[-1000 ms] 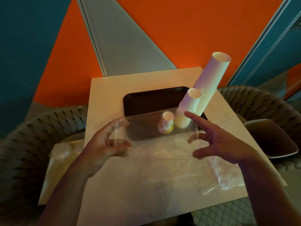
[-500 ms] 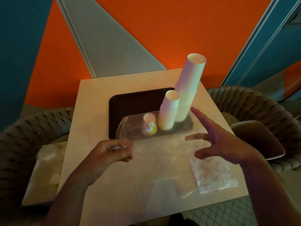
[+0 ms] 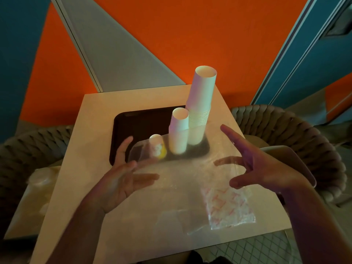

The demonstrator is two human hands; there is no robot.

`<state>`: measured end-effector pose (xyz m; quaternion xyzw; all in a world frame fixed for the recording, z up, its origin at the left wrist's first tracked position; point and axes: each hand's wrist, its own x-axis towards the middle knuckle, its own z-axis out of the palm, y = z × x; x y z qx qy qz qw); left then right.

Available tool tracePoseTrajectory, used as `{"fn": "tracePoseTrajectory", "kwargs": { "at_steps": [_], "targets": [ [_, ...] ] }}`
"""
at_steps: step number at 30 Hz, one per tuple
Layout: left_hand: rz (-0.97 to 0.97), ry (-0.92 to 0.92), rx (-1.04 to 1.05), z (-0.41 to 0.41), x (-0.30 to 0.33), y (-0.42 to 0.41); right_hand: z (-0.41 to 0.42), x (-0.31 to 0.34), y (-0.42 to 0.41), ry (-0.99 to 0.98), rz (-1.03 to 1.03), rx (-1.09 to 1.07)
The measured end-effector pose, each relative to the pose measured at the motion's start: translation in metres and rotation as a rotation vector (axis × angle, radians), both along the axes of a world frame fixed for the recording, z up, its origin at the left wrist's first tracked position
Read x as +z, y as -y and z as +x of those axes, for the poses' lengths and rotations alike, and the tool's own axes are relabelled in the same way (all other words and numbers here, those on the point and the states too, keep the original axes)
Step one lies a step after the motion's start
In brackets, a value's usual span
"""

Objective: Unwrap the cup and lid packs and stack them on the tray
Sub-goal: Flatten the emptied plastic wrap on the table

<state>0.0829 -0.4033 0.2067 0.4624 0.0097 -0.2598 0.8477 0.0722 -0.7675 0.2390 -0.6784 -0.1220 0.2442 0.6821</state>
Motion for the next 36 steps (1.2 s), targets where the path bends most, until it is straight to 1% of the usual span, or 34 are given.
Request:
{"fn": "tracePoseTrajectory", "kwargs": {
  "at_steps": [4, 6, 8, 10, 18, 20, 24, 26, 28, 30, 33, 34, 36],
  "targets": [
    [0.102, 0.127, -0.015, 0.002, 0.001, 0.016, -0.004, -0.002, 0.012, -0.004, -0.027, 0.026],
    [0.191, 0.201, -0.046, 0.000, 0.002, 0.020, -0.007, -0.003, 0.019, -0.016, -0.036, 0.022],
    [0.279, 0.215, -0.056, -0.004, 0.005, 0.024, -0.009, -0.005, 0.024, -0.024, -0.053, 0.029],
    [0.327, 0.225, -0.069, -0.005, 0.006, 0.025, -0.012, -0.007, 0.028, -0.027, -0.071, 0.033],
    [0.353, 0.303, -0.185, -0.007, 0.001, 0.025, -0.018, -0.013, 0.040, -0.041, -0.091, 0.062],
    [0.348, 0.288, -0.233, -0.006, 0.001, 0.030, -0.018, -0.013, 0.039, -0.036, -0.110, 0.074],
    [0.351, 0.266, -0.214, -0.002, -0.001, 0.041, -0.018, -0.014, 0.042, -0.026, -0.137, 0.088],
    [0.343, 0.264, -0.184, -0.001, -0.003, 0.043, -0.017, -0.015, 0.045, -0.010, -0.125, 0.055],
    [0.338, 0.264, -0.144, -0.001, -0.006, 0.045, -0.015, -0.020, 0.048, 0.000, -0.018, -0.062],
    [0.328, 0.285, -0.102, -0.001, -0.010, 0.052, -0.016, -0.032, 0.050, -0.046, 0.215, -0.231],
    [0.294, 0.298, -0.008, -0.002, -0.020, 0.072, -0.025, -0.069, 0.042, -0.217, 0.469, -0.430],
    [0.293, 0.297, 0.027, -0.004, -0.023, 0.080, -0.029, -0.083, 0.034, -0.292, 0.520, -0.458],
    [0.294, 0.281, 0.085, -0.008, -0.031, 0.097, -0.037, -0.097, 0.012, -0.401, 0.560, -0.477]
  ]
}}
